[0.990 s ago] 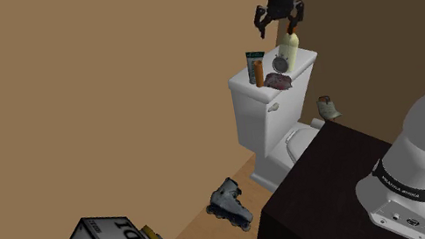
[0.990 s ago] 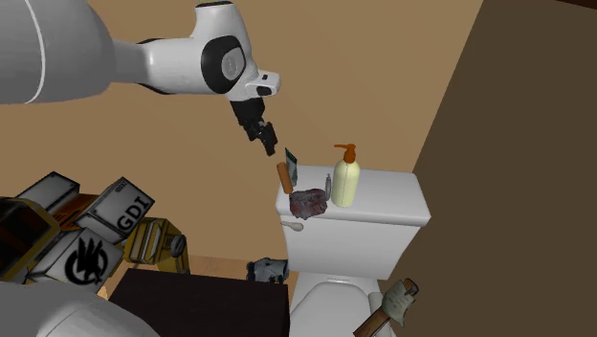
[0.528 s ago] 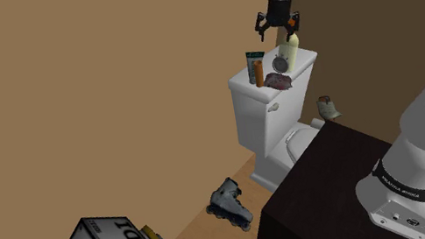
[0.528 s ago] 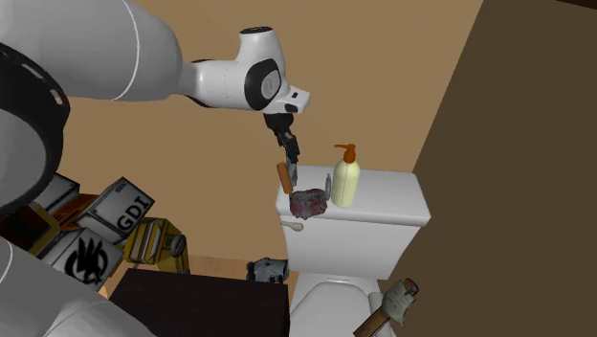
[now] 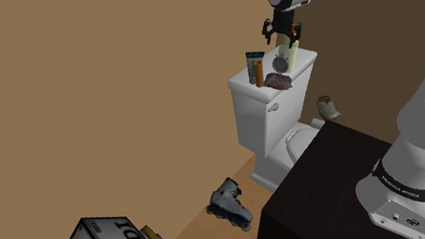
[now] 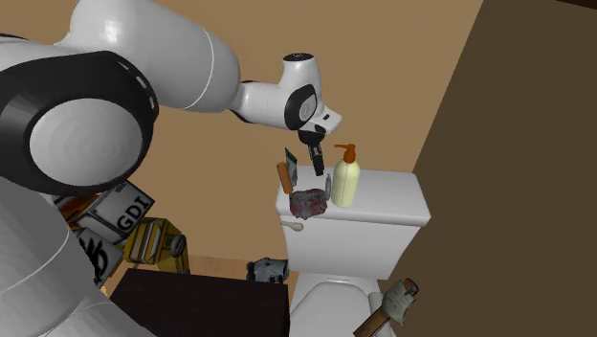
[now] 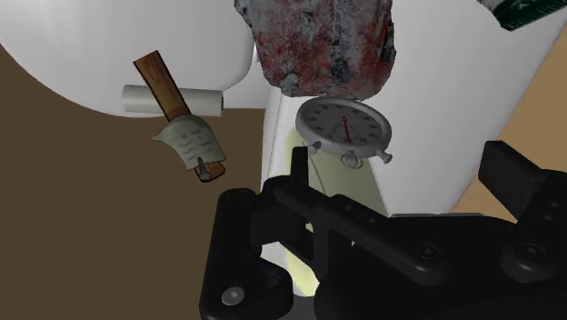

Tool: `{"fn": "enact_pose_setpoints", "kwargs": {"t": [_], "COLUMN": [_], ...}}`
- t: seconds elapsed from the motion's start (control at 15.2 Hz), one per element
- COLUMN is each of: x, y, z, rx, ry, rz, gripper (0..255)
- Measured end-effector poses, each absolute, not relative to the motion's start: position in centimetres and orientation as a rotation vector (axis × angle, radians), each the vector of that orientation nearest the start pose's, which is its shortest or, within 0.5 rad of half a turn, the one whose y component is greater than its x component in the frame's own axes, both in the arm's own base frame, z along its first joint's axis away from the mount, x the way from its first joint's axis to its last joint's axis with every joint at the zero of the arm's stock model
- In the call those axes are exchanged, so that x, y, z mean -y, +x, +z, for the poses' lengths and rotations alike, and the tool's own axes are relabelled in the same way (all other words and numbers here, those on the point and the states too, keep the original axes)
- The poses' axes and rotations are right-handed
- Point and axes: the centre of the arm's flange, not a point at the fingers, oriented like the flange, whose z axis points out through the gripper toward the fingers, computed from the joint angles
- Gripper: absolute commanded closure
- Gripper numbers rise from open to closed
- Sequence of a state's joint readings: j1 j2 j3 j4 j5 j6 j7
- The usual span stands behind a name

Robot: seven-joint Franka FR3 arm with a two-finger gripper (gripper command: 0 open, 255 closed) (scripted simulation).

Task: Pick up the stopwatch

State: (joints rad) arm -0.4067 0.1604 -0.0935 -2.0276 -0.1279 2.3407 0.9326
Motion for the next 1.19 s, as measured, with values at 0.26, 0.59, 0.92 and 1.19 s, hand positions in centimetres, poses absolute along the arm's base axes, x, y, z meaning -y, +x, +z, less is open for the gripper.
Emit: {"fn": "enact_pose_setpoints", "kwargs": {"t": [0.26,0.59,0.92,1.19], "x": [32.6,33.1,33.1,33.2], "y": [52.4,52.4,52.4,52.6], "z": [35.7,33.2,31.9,32.2], "rx": [-2.157,-2.179,-2.178,-2.175], "ry": [-2.364,-2.343,-2.341,-2.339], "rz": [-0.291,-0.294,-0.299,-0.314], "gripper": [0,0,255,255]}}
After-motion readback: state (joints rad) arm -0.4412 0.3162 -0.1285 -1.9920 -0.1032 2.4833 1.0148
